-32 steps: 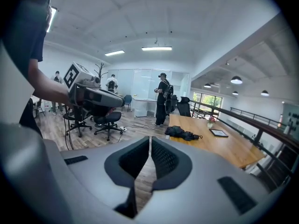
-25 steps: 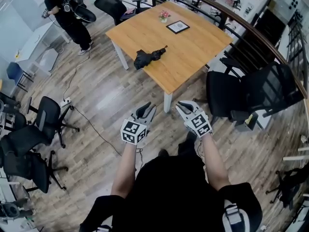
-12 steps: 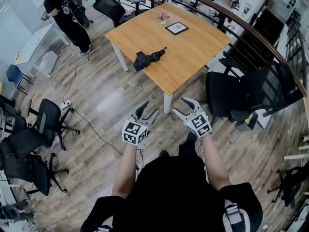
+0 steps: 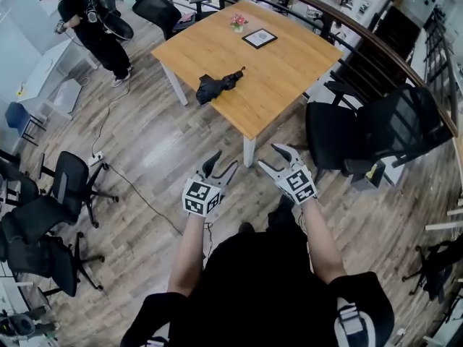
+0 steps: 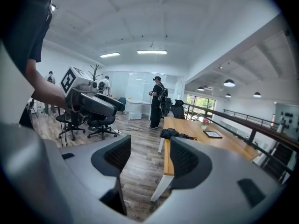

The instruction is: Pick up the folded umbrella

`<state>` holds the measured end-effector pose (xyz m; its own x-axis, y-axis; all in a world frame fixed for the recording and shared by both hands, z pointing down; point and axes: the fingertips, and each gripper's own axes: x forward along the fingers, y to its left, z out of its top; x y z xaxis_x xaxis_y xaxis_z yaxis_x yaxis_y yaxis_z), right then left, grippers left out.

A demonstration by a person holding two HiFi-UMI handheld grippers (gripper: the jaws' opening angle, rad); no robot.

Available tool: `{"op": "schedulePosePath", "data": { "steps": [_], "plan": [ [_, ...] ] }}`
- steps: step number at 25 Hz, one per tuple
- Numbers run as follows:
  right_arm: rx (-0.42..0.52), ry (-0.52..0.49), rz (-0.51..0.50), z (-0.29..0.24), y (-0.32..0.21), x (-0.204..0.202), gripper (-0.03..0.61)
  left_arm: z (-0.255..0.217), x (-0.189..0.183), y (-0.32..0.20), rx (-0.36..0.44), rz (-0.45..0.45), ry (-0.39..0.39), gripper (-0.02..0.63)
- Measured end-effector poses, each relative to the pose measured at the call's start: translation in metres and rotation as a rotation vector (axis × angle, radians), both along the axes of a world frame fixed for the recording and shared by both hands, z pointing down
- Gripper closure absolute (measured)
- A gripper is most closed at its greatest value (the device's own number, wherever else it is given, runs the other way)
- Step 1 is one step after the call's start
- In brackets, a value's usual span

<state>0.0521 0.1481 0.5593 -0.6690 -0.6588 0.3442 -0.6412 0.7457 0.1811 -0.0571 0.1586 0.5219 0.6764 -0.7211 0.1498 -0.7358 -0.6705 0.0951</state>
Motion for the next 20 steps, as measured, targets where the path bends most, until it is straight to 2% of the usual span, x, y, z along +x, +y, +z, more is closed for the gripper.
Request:
{"op": "schedulePosePath", "data": {
  "steps": [11, 16, 20],
  "plan": [
    [-0.035, 0.016, -0.006, 0.012, -0.020, -0.003, 0.304, 0.012, -0.007, -0.019, -0.030, -0.013, 0.001, 0.367],
    [-0.040, 0.008, -0.039, 0.018, -0.049, -0.012, 0.304, 0.016, -0.015, -0.047, -0.045, -0.043, -0.003, 0.367],
    [-0.064, -0.003, -0.044, 0.022, -0.079, -0.006, 0.305, 0.018, -0.008, -0.076, -0.059, -0.051, -0.018, 0.367]
  ]
}}
